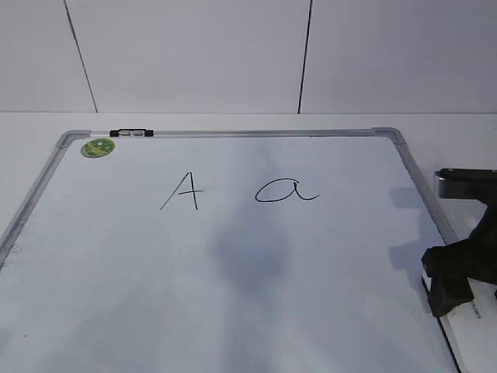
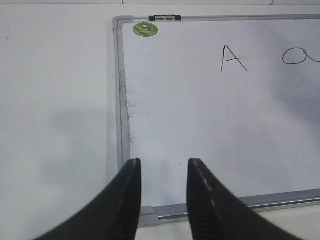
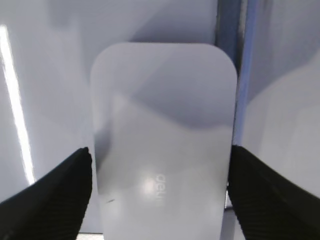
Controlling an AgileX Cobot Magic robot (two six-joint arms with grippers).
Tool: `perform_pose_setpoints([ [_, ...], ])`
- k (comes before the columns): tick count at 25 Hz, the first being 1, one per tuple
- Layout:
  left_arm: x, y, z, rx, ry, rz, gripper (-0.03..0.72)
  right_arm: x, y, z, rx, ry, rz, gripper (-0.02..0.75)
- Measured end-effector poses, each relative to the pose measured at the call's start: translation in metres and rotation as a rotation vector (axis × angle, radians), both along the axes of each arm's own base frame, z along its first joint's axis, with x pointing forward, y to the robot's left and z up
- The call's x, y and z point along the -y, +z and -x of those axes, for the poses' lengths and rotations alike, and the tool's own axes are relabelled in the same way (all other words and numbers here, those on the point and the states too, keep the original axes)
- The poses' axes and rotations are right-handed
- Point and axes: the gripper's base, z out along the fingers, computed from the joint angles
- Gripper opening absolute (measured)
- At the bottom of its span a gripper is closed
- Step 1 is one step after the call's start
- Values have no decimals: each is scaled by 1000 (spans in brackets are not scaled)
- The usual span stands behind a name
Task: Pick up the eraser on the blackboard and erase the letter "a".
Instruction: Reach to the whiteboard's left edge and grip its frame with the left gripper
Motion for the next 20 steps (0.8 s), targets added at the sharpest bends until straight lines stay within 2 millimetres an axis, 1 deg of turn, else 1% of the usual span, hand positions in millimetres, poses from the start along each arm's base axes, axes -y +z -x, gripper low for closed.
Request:
perform_pose_setpoints([
  [10, 0, 0, 0, 0, 0, 0, 239, 0, 0, 0, 4, 3, 1, 645],
  [16, 0, 0, 0, 0, 0, 0, 239, 0, -4, -1, -13, 5, 5, 629],
  [20, 0, 0, 0, 0, 0, 0, 239, 0, -4, -1, -13, 5, 5, 580],
])
